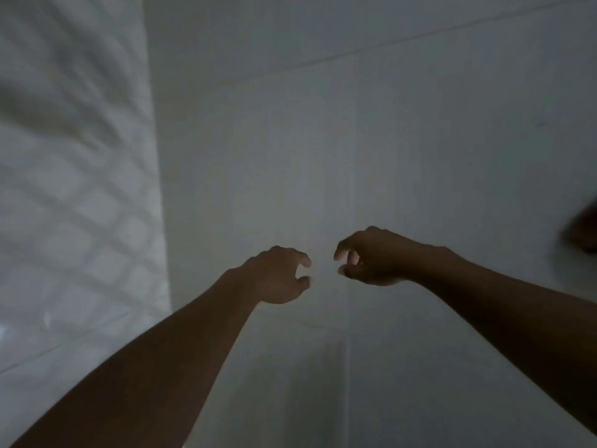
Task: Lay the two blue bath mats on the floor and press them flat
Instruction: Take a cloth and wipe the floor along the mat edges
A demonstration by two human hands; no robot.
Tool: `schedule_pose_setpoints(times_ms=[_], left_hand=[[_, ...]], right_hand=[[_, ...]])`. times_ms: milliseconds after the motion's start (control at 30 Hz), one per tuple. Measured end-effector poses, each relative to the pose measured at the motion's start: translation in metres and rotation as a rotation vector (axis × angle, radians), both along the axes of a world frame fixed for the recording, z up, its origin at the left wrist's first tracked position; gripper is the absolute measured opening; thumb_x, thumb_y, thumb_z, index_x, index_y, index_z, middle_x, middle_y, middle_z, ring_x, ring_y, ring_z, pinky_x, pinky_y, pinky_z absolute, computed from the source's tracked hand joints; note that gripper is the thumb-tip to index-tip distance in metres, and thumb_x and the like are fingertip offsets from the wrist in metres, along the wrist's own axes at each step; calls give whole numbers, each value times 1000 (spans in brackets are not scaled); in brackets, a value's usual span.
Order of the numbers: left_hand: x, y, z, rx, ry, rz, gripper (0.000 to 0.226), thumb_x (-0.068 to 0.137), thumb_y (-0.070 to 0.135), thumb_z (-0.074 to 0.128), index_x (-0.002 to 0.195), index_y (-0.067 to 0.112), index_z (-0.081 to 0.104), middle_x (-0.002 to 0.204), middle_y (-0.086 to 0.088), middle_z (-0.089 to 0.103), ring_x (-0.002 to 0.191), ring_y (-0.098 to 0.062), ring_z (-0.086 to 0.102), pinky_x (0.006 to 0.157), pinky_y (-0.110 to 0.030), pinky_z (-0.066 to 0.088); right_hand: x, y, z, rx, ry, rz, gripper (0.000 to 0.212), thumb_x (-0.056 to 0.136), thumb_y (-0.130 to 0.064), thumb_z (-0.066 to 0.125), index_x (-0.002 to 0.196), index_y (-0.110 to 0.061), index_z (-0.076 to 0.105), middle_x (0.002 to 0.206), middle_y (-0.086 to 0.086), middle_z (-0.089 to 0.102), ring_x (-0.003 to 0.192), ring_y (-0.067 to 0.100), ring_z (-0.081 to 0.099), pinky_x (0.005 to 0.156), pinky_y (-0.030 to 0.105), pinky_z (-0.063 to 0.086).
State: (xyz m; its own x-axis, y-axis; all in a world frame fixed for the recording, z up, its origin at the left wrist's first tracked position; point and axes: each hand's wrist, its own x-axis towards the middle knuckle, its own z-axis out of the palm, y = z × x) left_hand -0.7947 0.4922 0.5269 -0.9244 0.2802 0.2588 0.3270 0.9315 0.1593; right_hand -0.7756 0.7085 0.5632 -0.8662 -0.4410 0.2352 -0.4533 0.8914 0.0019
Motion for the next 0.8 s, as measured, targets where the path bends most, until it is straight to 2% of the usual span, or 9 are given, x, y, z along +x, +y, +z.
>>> schedule_pose_setpoints(times_ms=[67,233,367,467,633,733,800], left_hand=[[-8,82,10,12,34,-138,53,93,58,55,141,36,54,149,5,54,130,-18,56,111,-43,44],[0,223,32,34,150,-373,43,97,50,55,136,33,59,138,7,63,123,-16,60,107,-40,47],[13,306,50,69,215,-490,41,95,48,57,133,32,61,130,8,68,115,-15,64,102,-39,50],[17,352,60,85,230,-519,44,93,51,58,132,30,60,124,7,68,111,-19,64,97,-41,52],[9,401,59,113,285,-492,51,84,56,64,126,28,56,113,4,69,95,-20,68,83,-41,59],[4,412,54,147,368,-462,51,85,54,66,126,27,53,112,2,64,97,-22,66,82,-38,57],[2,413,52,168,411,-449,50,84,50,69,125,28,50,107,2,60,95,-24,65,78,-38,54]], right_hand=[[17,68,11,16,41,-112,35,95,-46,59,127,-31,61,115,-7,70,106,15,62,95,38,52],[67,184,39,16,156,-287,29,95,-43,60,120,-30,66,111,-7,72,101,14,63,94,38,53],[110,261,56,-29,331,-403,27,93,-35,62,117,-25,69,113,-3,70,98,15,65,88,38,56],[128,309,65,-92,442,-498,33,93,-33,62,124,-22,66,118,2,65,103,18,62,86,37,54],[120,358,56,-174,364,-624,43,92,-39,65,130,-22,56,125,4,62,106,18,58,91,37,52],[100,365,43,-300,302,-626,54,90,-36,69,137,-19,49,127,7,63,103,20,61,86,33,54],[85,366,35,-365,270,-618,56,88,-37,70,136,-18,47,120,8,66,97,20,64,82,32,56]])
